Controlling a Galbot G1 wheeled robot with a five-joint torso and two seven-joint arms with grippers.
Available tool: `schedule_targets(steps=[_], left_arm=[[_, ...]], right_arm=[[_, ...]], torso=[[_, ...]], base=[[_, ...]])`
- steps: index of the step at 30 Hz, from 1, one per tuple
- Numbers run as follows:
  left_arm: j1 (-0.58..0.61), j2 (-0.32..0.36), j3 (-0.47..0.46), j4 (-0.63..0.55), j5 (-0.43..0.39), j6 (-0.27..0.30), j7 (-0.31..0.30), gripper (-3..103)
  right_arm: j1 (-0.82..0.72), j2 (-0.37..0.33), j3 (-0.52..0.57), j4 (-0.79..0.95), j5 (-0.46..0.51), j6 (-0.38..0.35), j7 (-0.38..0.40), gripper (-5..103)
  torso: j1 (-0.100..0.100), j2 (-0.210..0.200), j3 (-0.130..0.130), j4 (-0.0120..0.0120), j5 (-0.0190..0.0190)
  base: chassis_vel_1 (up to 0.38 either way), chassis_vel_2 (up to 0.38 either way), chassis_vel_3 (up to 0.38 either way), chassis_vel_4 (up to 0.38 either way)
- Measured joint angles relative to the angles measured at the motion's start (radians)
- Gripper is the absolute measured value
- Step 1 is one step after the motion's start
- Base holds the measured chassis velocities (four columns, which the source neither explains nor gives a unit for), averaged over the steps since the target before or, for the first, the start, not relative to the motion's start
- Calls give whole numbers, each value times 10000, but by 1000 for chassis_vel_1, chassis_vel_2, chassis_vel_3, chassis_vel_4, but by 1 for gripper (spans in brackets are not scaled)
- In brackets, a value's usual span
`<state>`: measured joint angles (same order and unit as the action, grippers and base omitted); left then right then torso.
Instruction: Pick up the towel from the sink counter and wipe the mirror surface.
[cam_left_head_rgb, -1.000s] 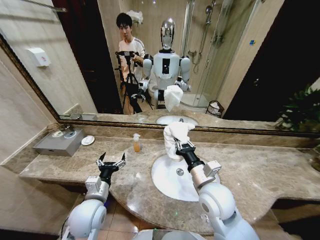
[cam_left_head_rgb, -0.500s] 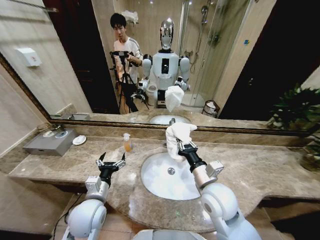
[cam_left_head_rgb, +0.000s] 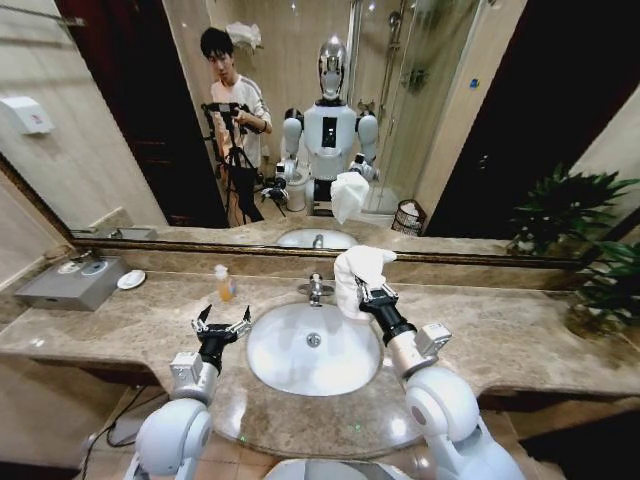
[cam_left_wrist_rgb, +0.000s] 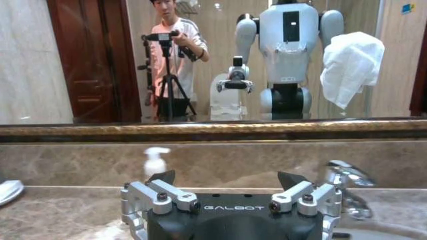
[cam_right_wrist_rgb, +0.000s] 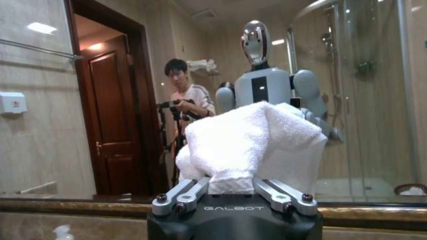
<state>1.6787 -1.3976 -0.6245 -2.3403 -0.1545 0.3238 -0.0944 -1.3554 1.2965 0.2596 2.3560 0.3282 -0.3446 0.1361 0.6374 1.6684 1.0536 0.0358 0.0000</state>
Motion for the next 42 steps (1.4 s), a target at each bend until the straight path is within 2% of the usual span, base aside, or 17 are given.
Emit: schedule_targets(steps=[9, 26, 42], left_arm=[[0, -1, 1, 0, 0, -1, 0, 100], [0, 1, -1, -1, 0, 0, 0, 100], [0, 1, -1, 0, 0, -1, 0, 100]], right_arm=[[-72, 79, 49, -175, -154, 287, -77, 12], [-236, -123, 905, -1034, -205, 1027, -200, 12], [-322, -399, 1232, -1469, -129, 1018, -176, 12]], torso=[[0, 0, 0, 0, 1], [1, -1, 0, -1, 0], [0, -1, 1, 0, 0]], base=[[-120, -124, 144, 115], [11, 3, -6, -1], [0, 0, 0, 0]])
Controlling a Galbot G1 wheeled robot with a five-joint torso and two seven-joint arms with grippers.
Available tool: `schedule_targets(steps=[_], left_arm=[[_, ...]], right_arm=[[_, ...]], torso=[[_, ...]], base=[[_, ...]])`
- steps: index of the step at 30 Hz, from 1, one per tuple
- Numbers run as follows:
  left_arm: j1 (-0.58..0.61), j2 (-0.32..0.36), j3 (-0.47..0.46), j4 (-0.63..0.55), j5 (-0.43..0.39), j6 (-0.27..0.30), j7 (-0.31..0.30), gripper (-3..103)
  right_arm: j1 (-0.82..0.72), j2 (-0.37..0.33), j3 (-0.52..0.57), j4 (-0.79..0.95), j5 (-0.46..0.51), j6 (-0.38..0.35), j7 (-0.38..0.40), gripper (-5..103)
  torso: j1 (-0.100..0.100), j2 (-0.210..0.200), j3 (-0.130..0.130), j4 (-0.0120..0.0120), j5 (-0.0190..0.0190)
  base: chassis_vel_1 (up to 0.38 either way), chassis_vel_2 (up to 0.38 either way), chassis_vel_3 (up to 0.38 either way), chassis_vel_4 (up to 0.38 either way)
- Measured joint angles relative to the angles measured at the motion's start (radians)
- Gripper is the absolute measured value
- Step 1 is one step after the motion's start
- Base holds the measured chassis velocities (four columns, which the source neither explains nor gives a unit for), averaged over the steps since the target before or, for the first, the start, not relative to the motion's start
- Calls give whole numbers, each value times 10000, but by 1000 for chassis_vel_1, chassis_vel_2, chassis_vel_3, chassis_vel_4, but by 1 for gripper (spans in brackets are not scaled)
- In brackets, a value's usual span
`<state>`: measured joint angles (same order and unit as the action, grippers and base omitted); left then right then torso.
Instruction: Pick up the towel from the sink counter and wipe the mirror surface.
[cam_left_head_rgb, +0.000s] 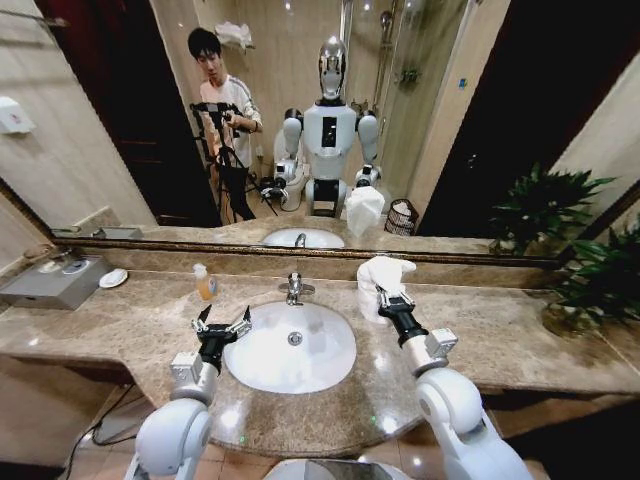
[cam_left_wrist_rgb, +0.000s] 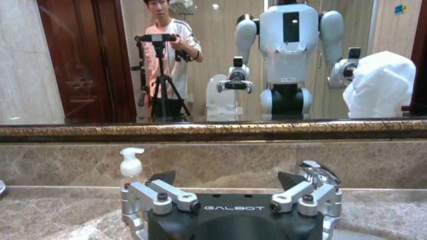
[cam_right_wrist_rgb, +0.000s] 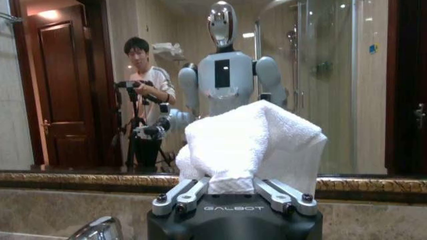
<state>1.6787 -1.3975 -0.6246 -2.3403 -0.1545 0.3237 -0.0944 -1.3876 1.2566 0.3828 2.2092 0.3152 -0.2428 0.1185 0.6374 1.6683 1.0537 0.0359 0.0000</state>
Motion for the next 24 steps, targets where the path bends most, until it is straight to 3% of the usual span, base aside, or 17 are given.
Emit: schedule_targets(steps=[10, 24], left_arm=[[0, 0, 0, 0, 0, 0, 0, 100], [0, -1, 0, 0, 0, 0, 0, 100]], right_arm=[[-306, 195, -730, 284, -100, -276, -30, 12], [-365, 287, -662, 298, -338, -329, -96, 12]], torso=[[0, 0, 0, 1, -2], [0, 0, 0, -1, 0]], base=[[0, 0, 0, 0], [0, 0, 0, 0]])
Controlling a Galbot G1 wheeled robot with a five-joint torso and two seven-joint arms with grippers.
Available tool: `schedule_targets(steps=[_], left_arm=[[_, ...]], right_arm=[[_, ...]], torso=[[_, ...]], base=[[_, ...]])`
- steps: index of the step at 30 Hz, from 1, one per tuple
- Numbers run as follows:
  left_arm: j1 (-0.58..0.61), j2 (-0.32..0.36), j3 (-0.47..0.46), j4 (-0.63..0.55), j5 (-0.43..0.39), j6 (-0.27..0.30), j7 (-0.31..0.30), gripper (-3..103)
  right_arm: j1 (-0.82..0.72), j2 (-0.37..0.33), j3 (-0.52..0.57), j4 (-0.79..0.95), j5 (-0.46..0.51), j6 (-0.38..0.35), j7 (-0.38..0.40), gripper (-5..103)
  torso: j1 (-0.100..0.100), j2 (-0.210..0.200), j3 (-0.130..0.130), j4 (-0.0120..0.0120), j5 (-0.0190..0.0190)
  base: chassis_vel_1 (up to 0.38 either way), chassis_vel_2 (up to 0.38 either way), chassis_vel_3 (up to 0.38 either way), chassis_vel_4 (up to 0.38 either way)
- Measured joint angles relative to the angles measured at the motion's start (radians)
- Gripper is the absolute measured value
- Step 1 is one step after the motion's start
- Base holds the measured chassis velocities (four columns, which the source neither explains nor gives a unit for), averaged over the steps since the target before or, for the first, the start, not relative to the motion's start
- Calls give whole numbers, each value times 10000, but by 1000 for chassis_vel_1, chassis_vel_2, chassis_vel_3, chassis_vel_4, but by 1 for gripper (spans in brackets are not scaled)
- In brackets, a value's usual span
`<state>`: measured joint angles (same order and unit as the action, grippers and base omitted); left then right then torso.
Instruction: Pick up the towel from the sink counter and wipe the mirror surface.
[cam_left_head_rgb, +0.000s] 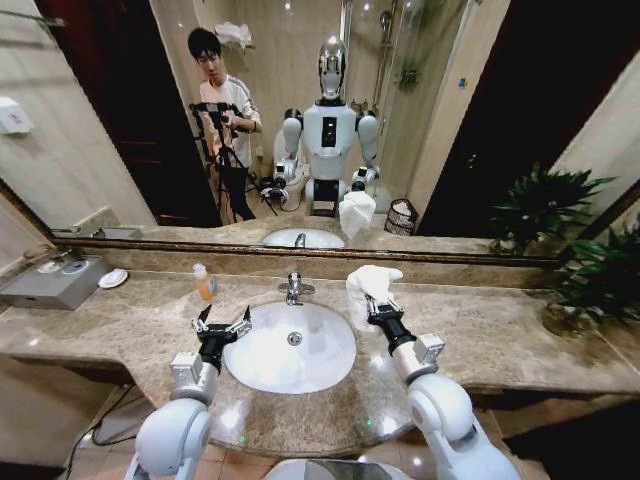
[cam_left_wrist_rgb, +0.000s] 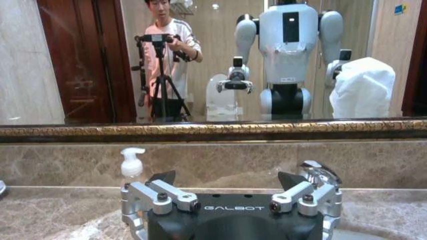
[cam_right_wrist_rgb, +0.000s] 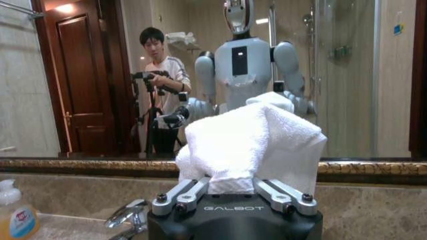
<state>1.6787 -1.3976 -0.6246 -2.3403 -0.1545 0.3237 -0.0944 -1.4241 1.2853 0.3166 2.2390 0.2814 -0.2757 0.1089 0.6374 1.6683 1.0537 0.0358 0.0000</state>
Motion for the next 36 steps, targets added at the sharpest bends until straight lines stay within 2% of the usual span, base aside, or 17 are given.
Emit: schedule_targets(steps=[15, 18, 19, 21, 22, 24, 26, 27, 29, 30, 32, 36], left_arm=[[0, 2, -2, 0, 0, 0, 0, 100], [0, 1, -3, 0, 0, 0, -1, 100], [0, 1, -3, 0, 0, 0, -1, 100], [1, -1, 0, 0, 0, 0, 0, 100], [1, -1, 0, 0, 0, 0, 0, 100], [0, -1, 1, 0, 0, 0, 0, 100], [0, -2, 2, 0, 0, 0, 0, 100], [0, -2, 2, 0, 0, 0, 0, 100], [0, -1, 2, 0, 0, 0, 0, 100], [0, -1, 2, 0, 0, 0, 0, 100], [0, -1, 0, 0, 1, 1, 0, 100], [0, 0, 1, 0, 0, 0, 1, 100]], right_arm=[[-170, -11, -79, -73, -93, 183, -157, 12], [-45, -456, -220, -487, -102, -430, -333, 12], [-45, -456, -220, -487, -102, -430, -333, 12], [114, -1060, -334, -807, -101, -1263, -653, 12], [114, -1060, -334, -807, -101, -1263, -653, 12], [287, -1499, -539, -1031, -96, -1718, -834, 12], [647, -1975, -972, -1396, -115, -2000, -941, 12], [647, -1975, -972, -1396, -115, -2000, -941, 12], [1158, -2333, -1678, -1697, -96, -2316, -945, 12], [1158, -2333, -1678, -1697, -96, -2316, -945, 12], [1782, -2469, -2545, -2039, -49, -2507, -806, 12], [2699, -2367, -3441, -2759, -141, -2792, -813, 12]], torso=[[-1, 1, -1, 1, -6], [0, 0, 0, 5, -2], [0, 0, 0, 5, -2], [0, 0, 0, 0, 2], [0, 0, 0, 0, 2], [0, 0, 0, -3, 2], [1, 0, 0, -3, 3], [1, 0, 0, -3, 3], [1, 0, 0, 0, 1], [1, 0, 0, 0, 1], [0, 0, 0, 2, 0], [0, 0, 0, 4, -3]], base=[[131, 115, -113, -126], [81, 47, -31, -37], [68, 12, -2, -17], [0, 0, 0, 0], [0, 0, 0, 0], [-74, -56, 33, 13], [-59, -46, 32, 18], [-59, -40, 29, 18], [0, 0, 0, 0], [0, 0, 0, 0], [0, 0, 0, 0], [0, 0, 0, 0]])
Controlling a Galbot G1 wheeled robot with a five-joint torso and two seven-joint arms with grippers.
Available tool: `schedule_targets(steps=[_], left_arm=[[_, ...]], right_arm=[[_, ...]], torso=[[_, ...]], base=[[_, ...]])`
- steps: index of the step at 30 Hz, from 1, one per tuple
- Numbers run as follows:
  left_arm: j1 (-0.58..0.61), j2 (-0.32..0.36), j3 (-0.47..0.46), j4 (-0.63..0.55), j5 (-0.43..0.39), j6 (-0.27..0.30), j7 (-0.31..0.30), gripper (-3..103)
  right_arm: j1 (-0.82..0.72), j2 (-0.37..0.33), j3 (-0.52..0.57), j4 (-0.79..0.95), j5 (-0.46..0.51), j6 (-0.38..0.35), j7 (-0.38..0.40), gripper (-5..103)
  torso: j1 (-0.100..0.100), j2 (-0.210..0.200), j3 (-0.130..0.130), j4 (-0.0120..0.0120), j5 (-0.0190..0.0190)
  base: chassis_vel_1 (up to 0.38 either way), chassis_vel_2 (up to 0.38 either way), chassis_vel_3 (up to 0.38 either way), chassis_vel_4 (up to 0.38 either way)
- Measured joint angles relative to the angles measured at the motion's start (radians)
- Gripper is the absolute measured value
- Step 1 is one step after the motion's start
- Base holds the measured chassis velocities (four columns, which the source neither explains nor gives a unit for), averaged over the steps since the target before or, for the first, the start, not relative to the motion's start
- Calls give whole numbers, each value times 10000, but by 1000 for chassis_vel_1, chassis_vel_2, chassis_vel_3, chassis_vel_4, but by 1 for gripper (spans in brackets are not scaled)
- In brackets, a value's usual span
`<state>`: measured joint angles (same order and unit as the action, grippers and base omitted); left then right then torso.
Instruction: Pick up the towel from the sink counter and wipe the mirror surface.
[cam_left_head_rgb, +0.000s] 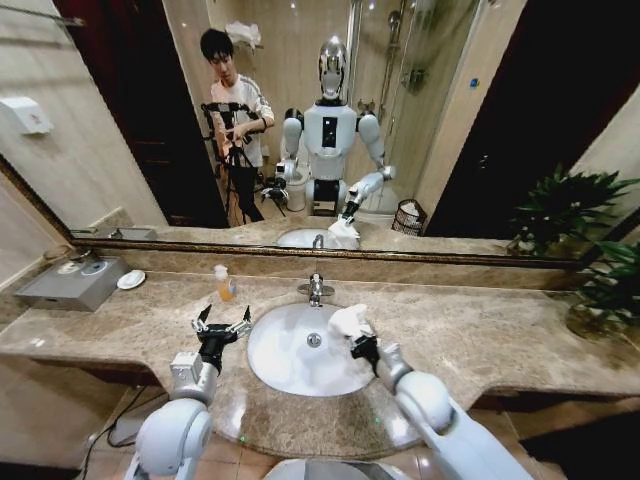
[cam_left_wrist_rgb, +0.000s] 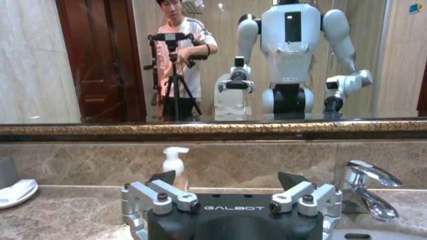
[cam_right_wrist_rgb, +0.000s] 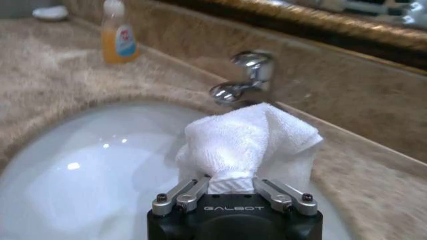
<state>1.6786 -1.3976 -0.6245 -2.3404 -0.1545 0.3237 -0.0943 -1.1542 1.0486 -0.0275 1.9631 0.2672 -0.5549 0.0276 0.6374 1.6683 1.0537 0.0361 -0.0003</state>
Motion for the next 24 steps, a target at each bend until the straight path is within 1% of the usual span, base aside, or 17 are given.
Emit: schedule_targets(steps=[1, 2, 4, 5, 8, 11, 13, 15, 19, 21, 24], left_arm=[[1, 1, -2, 0, 0, 0, -1, 100], [1, 1, -2, 0, 0, 0, -1, 100], [0, 1, -1, 0, 0, 0, 0, 100], [0, 1, -1, 0, 0, 0, 0, 100], [1, 0, -1, 0, 0, 0, 0, 100], [1, 0, -1, 0, 0, 0, -1, 100], [0, 0, -1, 0, 0, 0, 0, 100], [0, 1, -1, 0, 0, 0, 0, 100], [0, 0, -1, 0, 0, 0, 0, 100], [0, 1, -1, 0, 0, 0, 0, 100], [0, 0, -1, 0, 0, 0, 0, 100]], right_arm=[[266, 38, -232, -305, -62, -36, -28, 12], [266, 38, -232, -305, -62, -36, -28, 12], [861, 62, -723, -1146, -224, -87, -208, 12], [861, 62, -723, -1146, -224, -87, -208, 12], [1638, -3, -1275, -2148, -235, -203, -430, 12], [1840, -103, -1337, -2502, -262, -262, -574, 12], [1942, -162, -1447, -2961, -265, -250, -747, 12], [1960, -158, -1500, -3254, -248, -212, -855, 12], [1728, -282, -1717, -3402, 28, -197, -887, 12], [1508, -467, -1902, -3123, 180, -201, -867, 12], [1374, -579, -2036, -2849, 319, -232, -758, 12]], torso=[[0, 0, 0, 0, 3], [0, 0, 0, 0, 3], [0, 0, 1, -2, 1], [0, 0, 1, -2, 1], [1, 0, 1, -2, 3], [1, 0, 1, -1, 1], [1, 0, 1, -5, 0], [1, 0, 1, -3, 4], [0, 0, 0, 0, 5], [0, 0, -2, -3, -1], [-1, 0, -2, -5, 2]], base=[[0, 0, 0, 0], [0, 0, 0, 0], [0, 0, 0, 0], [0, 0, 0, 0], [0, 0, 0, 0], [0, 0, 0, 0], [0, 0, 0, 0], [0, 0, 0, 0], [0, 0, 0, 0], [0, 0, 0, 0], [0, 0, 0, 0]])
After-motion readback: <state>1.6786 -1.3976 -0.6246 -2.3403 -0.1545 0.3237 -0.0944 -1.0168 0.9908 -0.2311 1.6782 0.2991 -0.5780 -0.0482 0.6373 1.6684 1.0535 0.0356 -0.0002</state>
